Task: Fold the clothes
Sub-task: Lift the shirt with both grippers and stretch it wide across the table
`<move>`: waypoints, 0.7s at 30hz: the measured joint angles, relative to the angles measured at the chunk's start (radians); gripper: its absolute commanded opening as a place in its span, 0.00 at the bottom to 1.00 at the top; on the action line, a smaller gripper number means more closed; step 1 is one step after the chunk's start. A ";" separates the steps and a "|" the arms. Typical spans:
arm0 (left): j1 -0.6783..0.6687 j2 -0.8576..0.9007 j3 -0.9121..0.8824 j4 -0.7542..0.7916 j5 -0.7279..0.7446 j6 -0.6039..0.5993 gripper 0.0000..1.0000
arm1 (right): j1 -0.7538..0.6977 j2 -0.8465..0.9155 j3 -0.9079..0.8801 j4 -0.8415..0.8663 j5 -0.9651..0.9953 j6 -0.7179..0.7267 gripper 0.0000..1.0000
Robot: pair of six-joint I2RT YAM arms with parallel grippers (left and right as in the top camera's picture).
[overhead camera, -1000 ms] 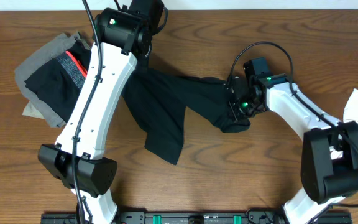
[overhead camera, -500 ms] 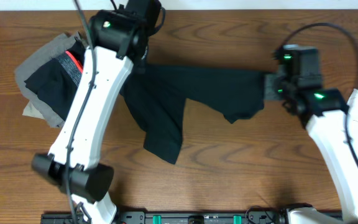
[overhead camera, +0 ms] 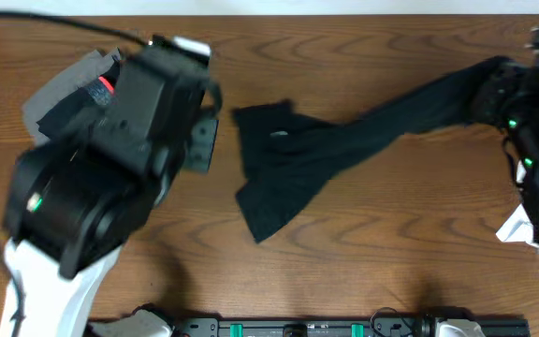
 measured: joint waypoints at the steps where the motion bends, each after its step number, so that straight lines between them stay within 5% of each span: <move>1: -0.004 -0.008 0.000 -0.006 0.011 0.002 0.24 | 0.000 -0.006 0.012 -0.007 -0.002 0.000 0.01; 13: -0.004 0.253 -0.220 0.239 0.291 0.029 0.45 | 0.000 0.074 0.021 -0.125 -0.004 -0.030 0.01; 21: 0.027 0.590 -0.256 0.492 0.712 0.170 0.64 | 0.000 0.094 0.021 -0.229 0.007 -0.053 0.01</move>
